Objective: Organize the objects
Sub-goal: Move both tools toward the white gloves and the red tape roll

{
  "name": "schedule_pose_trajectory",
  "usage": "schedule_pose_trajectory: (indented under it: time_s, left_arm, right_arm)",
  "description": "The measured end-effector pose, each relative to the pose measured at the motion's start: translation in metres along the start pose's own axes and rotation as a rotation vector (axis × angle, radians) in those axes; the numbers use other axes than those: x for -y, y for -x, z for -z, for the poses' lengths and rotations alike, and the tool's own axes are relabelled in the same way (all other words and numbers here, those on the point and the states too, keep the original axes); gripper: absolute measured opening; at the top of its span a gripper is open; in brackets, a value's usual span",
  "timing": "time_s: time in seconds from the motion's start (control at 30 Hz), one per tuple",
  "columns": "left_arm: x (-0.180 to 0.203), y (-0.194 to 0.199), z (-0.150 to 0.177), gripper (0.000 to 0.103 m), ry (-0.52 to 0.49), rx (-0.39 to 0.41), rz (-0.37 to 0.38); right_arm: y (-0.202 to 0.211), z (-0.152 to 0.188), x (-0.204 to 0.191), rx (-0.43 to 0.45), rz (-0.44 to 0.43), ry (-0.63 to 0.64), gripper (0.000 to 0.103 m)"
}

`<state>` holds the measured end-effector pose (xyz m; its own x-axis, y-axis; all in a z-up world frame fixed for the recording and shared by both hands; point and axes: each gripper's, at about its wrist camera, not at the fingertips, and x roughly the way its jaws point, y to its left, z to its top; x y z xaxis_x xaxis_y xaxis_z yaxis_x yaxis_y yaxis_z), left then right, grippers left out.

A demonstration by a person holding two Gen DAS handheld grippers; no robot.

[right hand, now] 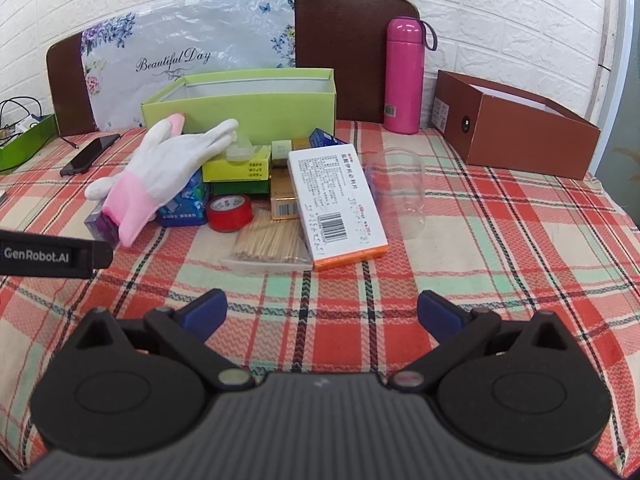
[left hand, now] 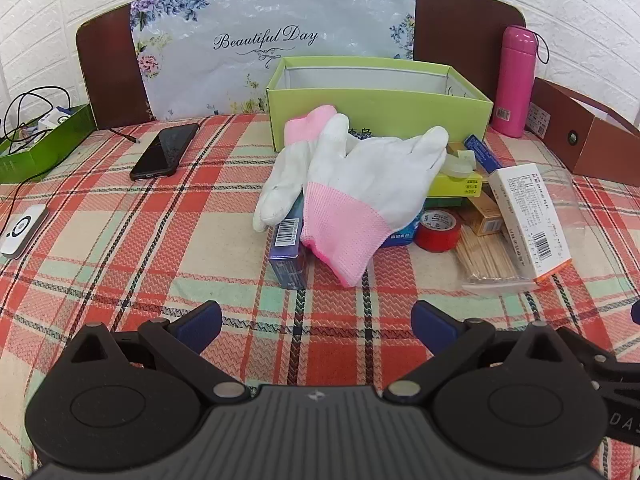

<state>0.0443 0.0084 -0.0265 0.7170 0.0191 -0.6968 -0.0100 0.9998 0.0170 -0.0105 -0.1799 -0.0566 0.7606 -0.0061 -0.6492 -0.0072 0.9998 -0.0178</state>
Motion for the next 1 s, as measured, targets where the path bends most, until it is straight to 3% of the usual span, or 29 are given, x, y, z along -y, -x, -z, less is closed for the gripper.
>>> schedule_pose_trajectory:
  time_s: [0.33,0.63,0.87,1.0]
  left_arm:
    - [-0.004,-0.019,-0.006,0.103,0.013,-0.037,0.001]
    - [-0.011,-0.033,-0.012,0.103,0.027,-0.064,0.036]
    - [-0.028,-0.027,-0.031,0.103,0.031,0.038,0.083]
    - [-0.022,-0.028,-0.043,0.103,-0.014,0.070,0.133]
  right_arm:
    - [-0.020,-0.003,-0.003,-0.033,-0.019,0.004,0.103]
    - [-0.036,-0.009,-0.011,-0.001,-0.067,0.051,0.103]
    - [-0.050,-0.024,-0.037,0.066,-0.233,0.166,0.103]
    - [-0.072,-0.037,-0.058,0.093,-0.240,0.246,0.101]
